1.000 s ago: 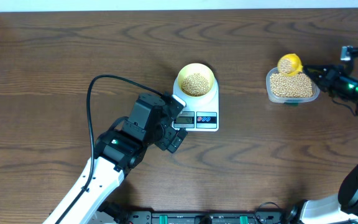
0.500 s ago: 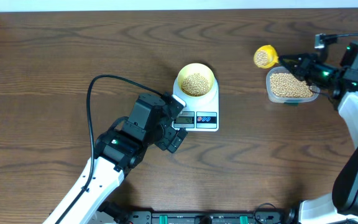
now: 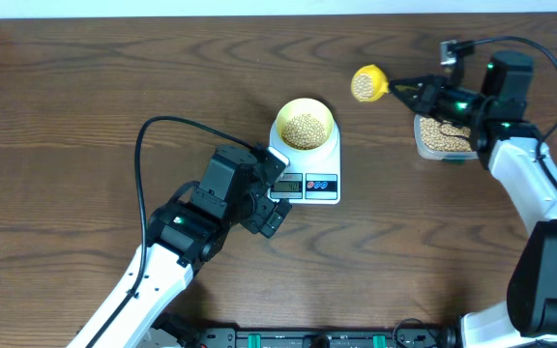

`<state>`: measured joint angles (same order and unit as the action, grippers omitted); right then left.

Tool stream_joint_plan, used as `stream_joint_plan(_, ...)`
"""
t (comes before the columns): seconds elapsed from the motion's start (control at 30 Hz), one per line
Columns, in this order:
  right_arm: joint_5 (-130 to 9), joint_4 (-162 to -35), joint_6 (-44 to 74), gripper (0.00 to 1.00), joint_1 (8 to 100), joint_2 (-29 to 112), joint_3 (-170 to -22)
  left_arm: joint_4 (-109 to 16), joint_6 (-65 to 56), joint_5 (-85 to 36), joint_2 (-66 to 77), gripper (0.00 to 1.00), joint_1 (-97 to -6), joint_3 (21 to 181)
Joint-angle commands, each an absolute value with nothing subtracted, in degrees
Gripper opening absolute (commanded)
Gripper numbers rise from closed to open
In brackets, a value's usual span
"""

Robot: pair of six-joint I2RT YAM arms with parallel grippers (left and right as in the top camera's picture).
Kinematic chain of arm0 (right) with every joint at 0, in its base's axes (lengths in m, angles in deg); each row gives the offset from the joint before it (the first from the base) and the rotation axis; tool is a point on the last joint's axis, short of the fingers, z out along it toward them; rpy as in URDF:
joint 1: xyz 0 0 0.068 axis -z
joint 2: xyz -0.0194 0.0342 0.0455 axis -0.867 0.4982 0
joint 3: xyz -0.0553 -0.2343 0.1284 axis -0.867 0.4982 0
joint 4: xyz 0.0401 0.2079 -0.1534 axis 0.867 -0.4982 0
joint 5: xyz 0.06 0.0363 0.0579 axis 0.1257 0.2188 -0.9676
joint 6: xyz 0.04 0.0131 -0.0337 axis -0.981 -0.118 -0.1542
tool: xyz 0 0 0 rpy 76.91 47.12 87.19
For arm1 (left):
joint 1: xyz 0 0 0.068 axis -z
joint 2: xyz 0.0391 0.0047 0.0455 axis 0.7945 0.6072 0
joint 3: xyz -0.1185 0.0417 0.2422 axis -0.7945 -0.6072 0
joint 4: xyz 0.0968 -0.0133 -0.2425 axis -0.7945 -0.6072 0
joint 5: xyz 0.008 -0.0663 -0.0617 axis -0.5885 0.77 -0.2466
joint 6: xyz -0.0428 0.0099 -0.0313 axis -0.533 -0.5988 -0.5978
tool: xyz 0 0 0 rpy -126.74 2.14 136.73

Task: Scoop item into bowl and weigh 50g on scale
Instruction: 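Lift the filled scoop and carry it left over the yellow bowl, then tip the yellow scoop to pour soybeans into the yellow bowl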

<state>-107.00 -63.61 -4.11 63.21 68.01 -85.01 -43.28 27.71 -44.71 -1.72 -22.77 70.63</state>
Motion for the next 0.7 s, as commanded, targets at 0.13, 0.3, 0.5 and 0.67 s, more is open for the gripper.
stream_joint_plan(0.13,-103.24,-62.84,-4.15,0.01,57.92,68.30,-84.88,-43.23,28.08,-44.47,-2.13,0.98,-22.70,70.67)
stream_joint_plan(0.3,-103.24,-62.25,-2.42,0.01,55.15,68.30,-84.88,-43.23,28.08,-44.47,-2.13,0.98,-22.70,70.67)
stream_joint_plan(0.5,-101.19,-62.16,-1.57,0.01,52.63,68.30,-84.88,-43.23,28.08,-44.47,-2.13,0.98,-22.70,70.67)
stream_joint_plan(0.67,-99.40,-62.16,0.88,0.01,51.25,68.30,-84.88,-43.23,28.08,-44.47,-2.13,0.98,-22.70,70.67)
